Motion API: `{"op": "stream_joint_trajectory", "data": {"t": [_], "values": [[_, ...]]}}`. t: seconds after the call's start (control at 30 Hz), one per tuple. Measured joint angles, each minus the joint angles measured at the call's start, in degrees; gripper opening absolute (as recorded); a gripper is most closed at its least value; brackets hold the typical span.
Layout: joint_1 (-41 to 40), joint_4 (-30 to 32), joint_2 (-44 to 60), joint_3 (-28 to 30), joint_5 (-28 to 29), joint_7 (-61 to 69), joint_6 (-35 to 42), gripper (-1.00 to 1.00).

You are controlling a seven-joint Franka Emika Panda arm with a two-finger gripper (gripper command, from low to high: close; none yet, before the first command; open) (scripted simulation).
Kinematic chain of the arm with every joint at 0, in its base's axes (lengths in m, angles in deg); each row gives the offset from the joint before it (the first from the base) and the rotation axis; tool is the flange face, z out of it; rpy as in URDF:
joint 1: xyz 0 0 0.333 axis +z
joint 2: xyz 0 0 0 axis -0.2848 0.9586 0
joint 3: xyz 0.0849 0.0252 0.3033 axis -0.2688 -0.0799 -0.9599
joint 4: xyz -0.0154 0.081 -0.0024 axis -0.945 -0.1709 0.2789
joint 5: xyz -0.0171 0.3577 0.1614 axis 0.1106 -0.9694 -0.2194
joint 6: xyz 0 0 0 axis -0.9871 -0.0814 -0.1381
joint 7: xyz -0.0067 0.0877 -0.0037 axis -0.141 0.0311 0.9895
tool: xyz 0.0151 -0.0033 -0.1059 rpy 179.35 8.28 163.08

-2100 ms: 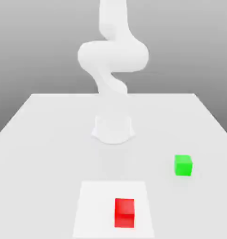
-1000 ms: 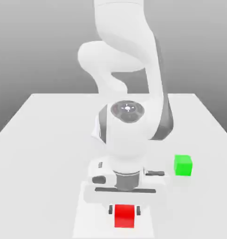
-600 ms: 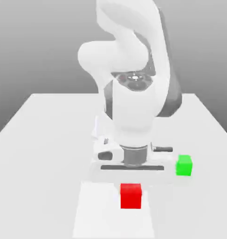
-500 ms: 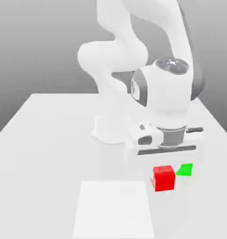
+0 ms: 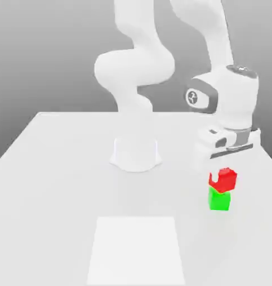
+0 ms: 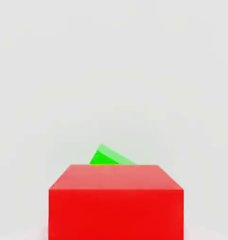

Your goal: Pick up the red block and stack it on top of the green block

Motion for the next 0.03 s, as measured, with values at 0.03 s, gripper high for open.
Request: {"op": "stream_joint_trajectory", "data": {"t": [0.03], "values": [[-0.4,0.0,0.0,0.0,0.0,0.0,0.0,1.00]]}}
